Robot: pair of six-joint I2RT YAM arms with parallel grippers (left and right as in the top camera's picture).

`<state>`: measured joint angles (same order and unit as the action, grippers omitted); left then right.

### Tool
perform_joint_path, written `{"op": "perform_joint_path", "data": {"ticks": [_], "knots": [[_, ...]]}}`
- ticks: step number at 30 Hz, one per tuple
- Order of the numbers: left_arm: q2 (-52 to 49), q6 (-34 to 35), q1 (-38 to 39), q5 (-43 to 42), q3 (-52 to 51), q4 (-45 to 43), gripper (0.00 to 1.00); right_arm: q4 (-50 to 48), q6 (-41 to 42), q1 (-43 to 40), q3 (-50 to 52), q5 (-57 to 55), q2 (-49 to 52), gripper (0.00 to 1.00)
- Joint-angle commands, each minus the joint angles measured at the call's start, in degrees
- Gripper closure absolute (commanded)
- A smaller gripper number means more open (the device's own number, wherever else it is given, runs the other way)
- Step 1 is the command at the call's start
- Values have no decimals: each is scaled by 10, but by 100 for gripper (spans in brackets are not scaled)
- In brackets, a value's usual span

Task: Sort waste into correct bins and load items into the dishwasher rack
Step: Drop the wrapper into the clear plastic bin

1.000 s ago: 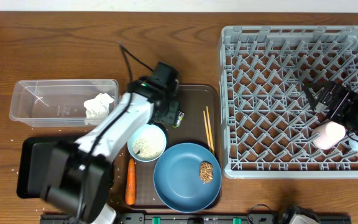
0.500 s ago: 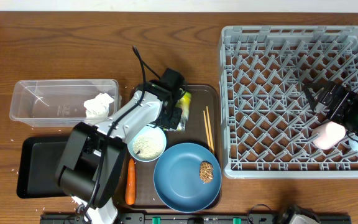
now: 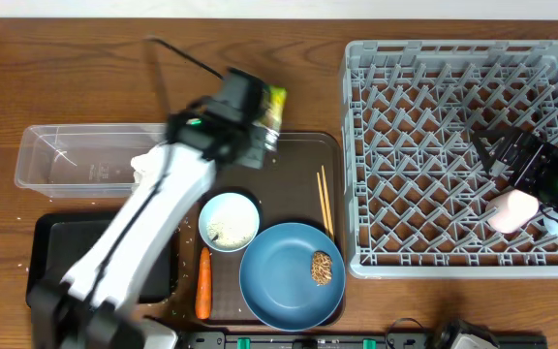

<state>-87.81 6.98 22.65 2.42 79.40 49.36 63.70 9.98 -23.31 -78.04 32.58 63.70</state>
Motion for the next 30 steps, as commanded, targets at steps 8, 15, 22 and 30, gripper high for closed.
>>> {"op": "perform_joint_path", "data": {"ticks": [8,15,22,30], "knots": [[27,342,-202,85,-28,48,94,2,-9,13,-2,2,1,2],[19,554,-265,26,-88,-16,94,4,-9,13,-2,2,1,2],[19,602,-269,16,-108,-22,94,4,-9,13,-2,2,1,2],[46,556,-269,-68,-102,-19,39,4,-9,13,-2,2,1,1]]}}
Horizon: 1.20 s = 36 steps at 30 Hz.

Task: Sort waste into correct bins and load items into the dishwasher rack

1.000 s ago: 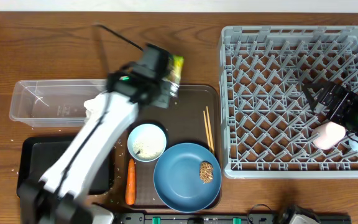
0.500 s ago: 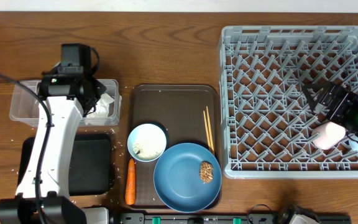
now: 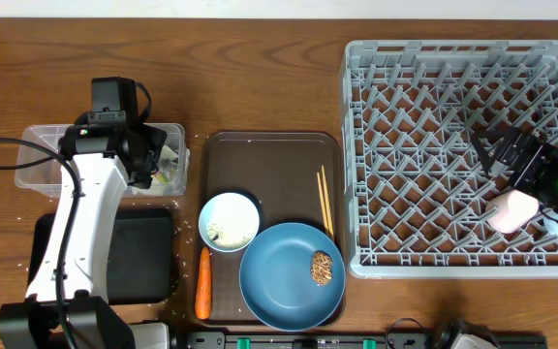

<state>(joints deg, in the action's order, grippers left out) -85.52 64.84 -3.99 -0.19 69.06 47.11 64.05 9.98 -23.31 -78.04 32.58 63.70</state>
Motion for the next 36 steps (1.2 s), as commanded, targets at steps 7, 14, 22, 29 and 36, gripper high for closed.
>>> {"op": "perform_joint_path", "data": {"ticks": [7,14,22,29,36], "knots": [[101,-181,2,-54,21,16,39,0,-9,13,-2,2,1,1],[146,-442,61,-108,21,73,38,-12,-8,13,-2,2,1,1],[120,-526,135,-92,17,190,38,-13,-8,13,-2,2,1,1],[97,-504,148,-69,-28,210,38,-6,-8,13,-2,2,1,1],[82,-504,151,-68,-89,167,38,-6,-8,13,-2,2,1,1]]}}
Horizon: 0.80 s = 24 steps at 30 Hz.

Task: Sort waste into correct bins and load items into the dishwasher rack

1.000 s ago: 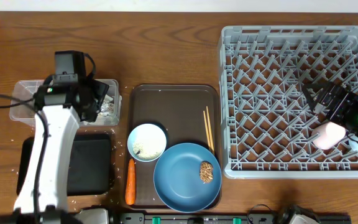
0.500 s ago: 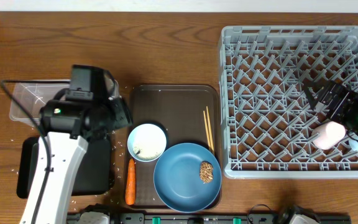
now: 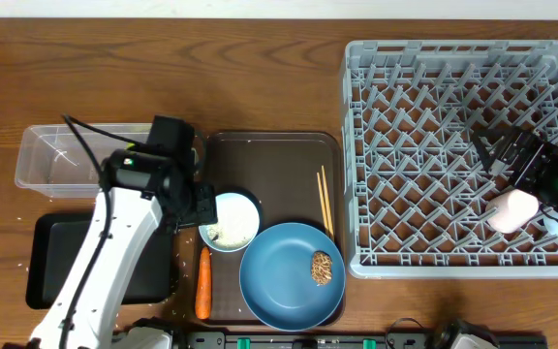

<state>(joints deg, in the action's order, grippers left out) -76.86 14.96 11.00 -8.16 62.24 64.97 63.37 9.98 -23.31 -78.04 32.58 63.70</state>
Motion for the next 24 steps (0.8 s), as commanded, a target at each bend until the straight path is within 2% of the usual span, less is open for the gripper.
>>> {"op": "perform_joint_path", "data": {"ticks": [1,3,12,24], "knots": [[-4,-5,1,11,-28,-19,38,1,-8,13,-2,2,1,1],[-4,-5,1,12,-42,-36,38,1,-8,13,-2,2,1,1],[-5,4,1,12,-124,-131,49,1,-8,13,-2,2,1,1],[-6,3,1,18,-160,-160,50,2,-8,13,-2,2,1,1]]}}
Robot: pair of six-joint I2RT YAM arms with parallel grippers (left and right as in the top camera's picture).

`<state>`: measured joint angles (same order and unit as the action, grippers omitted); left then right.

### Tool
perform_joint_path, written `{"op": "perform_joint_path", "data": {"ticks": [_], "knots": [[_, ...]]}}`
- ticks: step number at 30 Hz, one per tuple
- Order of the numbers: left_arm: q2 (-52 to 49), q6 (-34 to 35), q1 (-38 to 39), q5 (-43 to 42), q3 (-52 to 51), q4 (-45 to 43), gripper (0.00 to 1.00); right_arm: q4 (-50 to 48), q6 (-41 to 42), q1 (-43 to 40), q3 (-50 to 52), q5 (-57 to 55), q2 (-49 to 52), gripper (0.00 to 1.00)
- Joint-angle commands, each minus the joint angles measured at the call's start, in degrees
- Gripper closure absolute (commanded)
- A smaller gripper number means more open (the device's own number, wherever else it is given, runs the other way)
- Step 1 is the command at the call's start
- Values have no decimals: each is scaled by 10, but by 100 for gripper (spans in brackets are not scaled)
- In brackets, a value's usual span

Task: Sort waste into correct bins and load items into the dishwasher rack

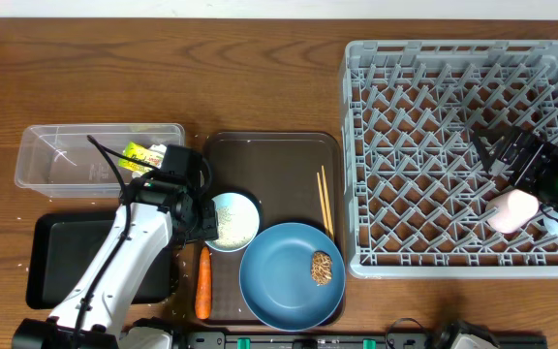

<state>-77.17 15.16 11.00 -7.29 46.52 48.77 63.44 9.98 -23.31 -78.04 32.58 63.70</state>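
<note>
My left gripper (pixel 207 219) reaches down at the left rim of the small white bowl (pixel 234 219) on the brown tray (pixel 271 155); its jaws look open around the rim. A yellow-green wrapper (pixel 143 155) lies in the clear bin (pixel 66 160). An orange carrot (pixel 202 283), a blue plate (pixel 284 281) with a food scrap (pixel 322 269) and chopsticks (pixel 326 202) are also on the tray. My right gripper (pixel 494 155) hovers open over the grey dishwasher rack (pixel 424 97), next to a white cup (pixel 511 209).
A black bin (pixel 51 257) sits in front of the clear bin, partly covered by my left arm. The rack fills the right half of the table. Bare wood lies behind the tray and bins.
My left gripper has shifted slightly forward and down onto the bowl's left rim. The arm now uncovers the wrapper lying in the clear bin. The right arm has not moved.
First my left gripper held the yellow-green wrapper above the tray's back-left corner. Then it was over the clear bin's right end with the wrapper. Later it stood empty beside the white bowl, and now it is at the bowl's rim, with the wrapper left in the bin.
</note>
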Motion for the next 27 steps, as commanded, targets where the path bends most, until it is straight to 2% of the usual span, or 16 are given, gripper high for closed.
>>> {"op": "perform_joint_path", "data": {"ticks": [1,10,12,16,27], "knots": [[-3,2,1,9,-3,4,50,1,-8,13,-2,2,1,1],[-3,2,1,9,-8,-5,50,5,-8,13,-2,2,1,1],[-3,10,1,9,-8,7,58,7,-9,13,-2,2,1,1],[4,29,1,9,-8,37,58,7,-9,13,-2,2,1,1],[109,32,6,-13,-7,116,57,7,-8,13,-2,-3,1,1]]}}
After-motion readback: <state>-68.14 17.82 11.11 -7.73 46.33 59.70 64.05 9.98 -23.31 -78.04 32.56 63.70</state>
